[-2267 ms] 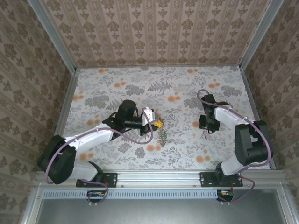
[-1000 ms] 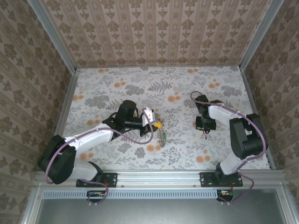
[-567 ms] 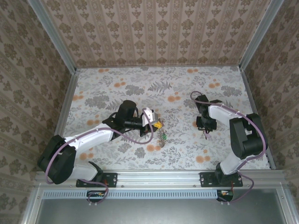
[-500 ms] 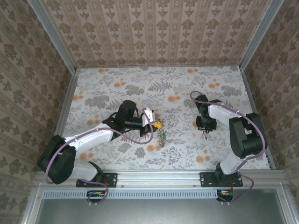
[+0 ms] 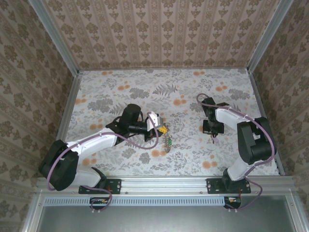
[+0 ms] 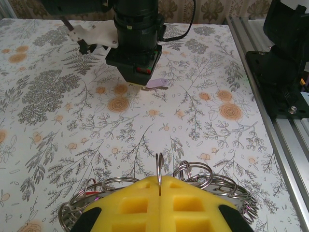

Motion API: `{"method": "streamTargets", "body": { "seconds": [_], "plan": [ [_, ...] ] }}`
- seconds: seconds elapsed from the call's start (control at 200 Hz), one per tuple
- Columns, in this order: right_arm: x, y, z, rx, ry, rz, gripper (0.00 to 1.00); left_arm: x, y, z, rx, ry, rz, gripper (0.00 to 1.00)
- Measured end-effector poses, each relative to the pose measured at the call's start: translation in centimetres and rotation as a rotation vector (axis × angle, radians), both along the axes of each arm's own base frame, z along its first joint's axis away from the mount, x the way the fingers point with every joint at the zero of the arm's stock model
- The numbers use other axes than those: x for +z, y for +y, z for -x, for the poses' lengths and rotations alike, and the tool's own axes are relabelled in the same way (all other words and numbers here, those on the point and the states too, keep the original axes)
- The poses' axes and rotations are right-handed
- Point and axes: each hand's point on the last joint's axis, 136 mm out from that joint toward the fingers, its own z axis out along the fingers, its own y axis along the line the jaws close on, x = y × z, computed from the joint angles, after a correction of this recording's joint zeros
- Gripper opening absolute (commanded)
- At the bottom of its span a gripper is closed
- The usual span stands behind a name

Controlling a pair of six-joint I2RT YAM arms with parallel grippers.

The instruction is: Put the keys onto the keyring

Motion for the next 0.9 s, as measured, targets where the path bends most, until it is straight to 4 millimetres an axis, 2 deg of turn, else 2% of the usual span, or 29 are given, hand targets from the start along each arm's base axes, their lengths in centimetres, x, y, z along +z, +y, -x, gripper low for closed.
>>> {"method": "streamTargets", "body": {
  "seconds": [0.195,0.315,0.535,0.9],
  "plan": [
    [1.7,2.5,-1.1,0.056,-0.095,-0.148,0.08,0.0,0.0,0.0,0.000,0.000,0.000,0.00],
    [1.9,3.5,-1.2,0.090,-0.108,-0.201,0.07,0.1,0.0,0.0,0.000,-0.001,0.001,0.00],
    [-0.1,3.3,-1.0,0.111,-0.035,-0.186,0.08,0.2,-0.1,-0.1,0.000,-0.002,0.002,0.00],
    [-0.6,2.5,-2.5,0.112,-0.041,-0.183,0.14,0.2,-0.1,-0.1,-0.001,-0.002,0.002,0.00]
  ]
}}
